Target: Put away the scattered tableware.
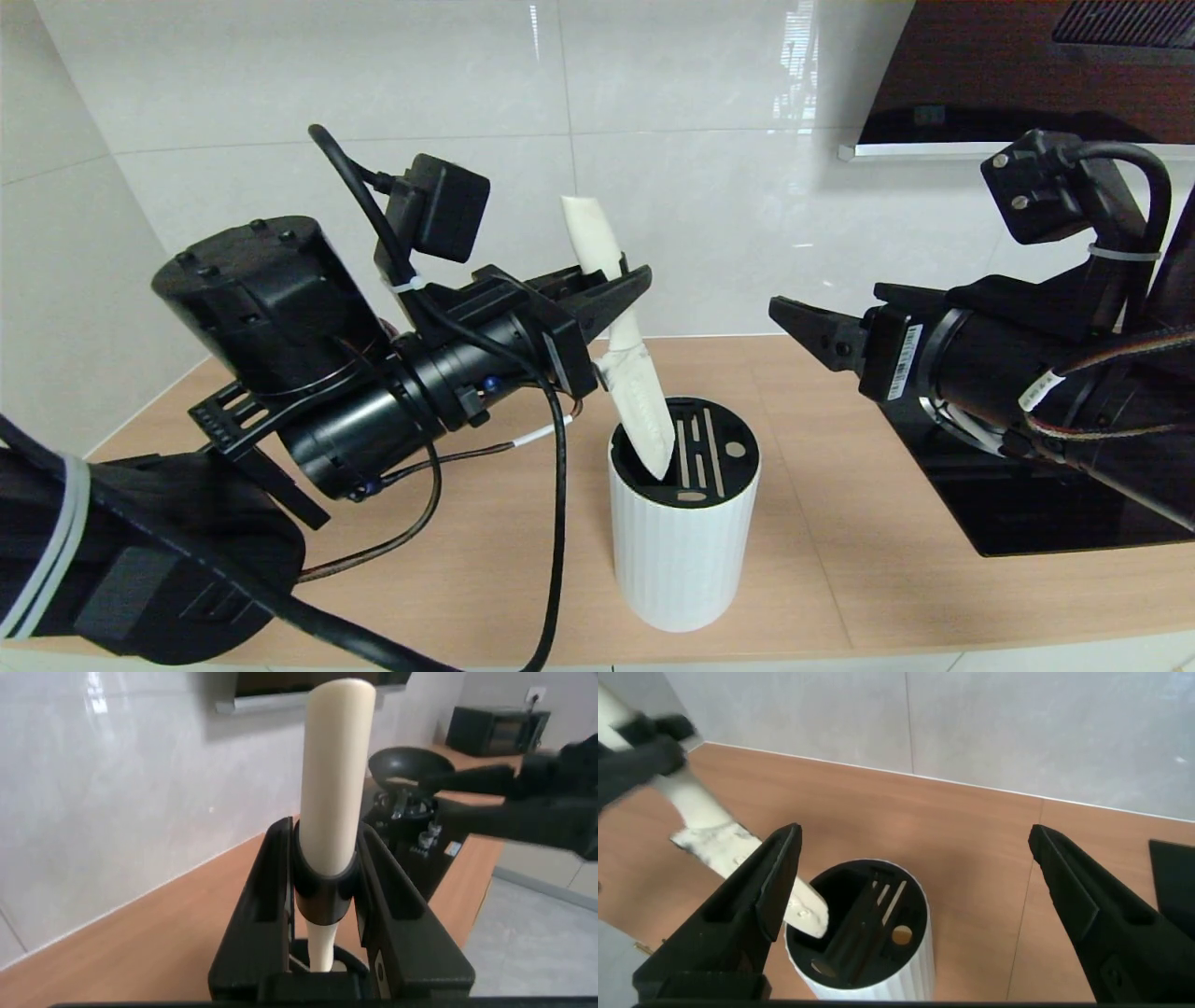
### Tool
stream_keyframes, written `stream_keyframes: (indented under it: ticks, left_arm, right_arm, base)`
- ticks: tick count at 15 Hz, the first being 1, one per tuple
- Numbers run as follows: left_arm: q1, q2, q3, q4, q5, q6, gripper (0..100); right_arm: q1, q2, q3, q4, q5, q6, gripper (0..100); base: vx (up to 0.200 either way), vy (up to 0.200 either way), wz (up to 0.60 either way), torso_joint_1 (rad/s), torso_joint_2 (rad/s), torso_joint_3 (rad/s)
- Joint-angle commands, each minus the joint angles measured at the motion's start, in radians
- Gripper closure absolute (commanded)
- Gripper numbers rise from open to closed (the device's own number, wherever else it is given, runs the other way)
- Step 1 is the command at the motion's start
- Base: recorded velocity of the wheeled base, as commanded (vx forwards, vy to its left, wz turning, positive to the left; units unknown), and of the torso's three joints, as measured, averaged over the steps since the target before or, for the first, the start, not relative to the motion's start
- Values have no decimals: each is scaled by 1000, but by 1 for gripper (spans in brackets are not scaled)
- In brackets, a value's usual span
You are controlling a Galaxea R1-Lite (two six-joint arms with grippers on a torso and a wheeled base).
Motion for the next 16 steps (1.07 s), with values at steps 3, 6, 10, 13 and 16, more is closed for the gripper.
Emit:
stream_keyframes:
  ticks: [3,6,10,13,16]
  left_arm:
    - [-1,29,8,0,1,2,100]
    - [-18,61,9,-1,1,1,100]
    - [-30,98,9,-1,31,2,100]
    - [-30,118,9,-1,38,1,100]
    - [-32,157,9,-3,44,1,100]
  right_arm:
    - [0,1,1,1,0,0,0]
    - [0,1,1,0,0,0,0]
    - [0,-5,1,0,0,0,0]
    - [0,-5,1,1,0,0,0]
    - [0,-3,3,1,0,0,0]
  base:
    - [0,0,0,0,0,0]
    - [0,0,0,0,0,0]
    - [0,0,0,0,0,0]
    - [0,0,0,0,0,0]
    - [0,0,0,0,0,0]
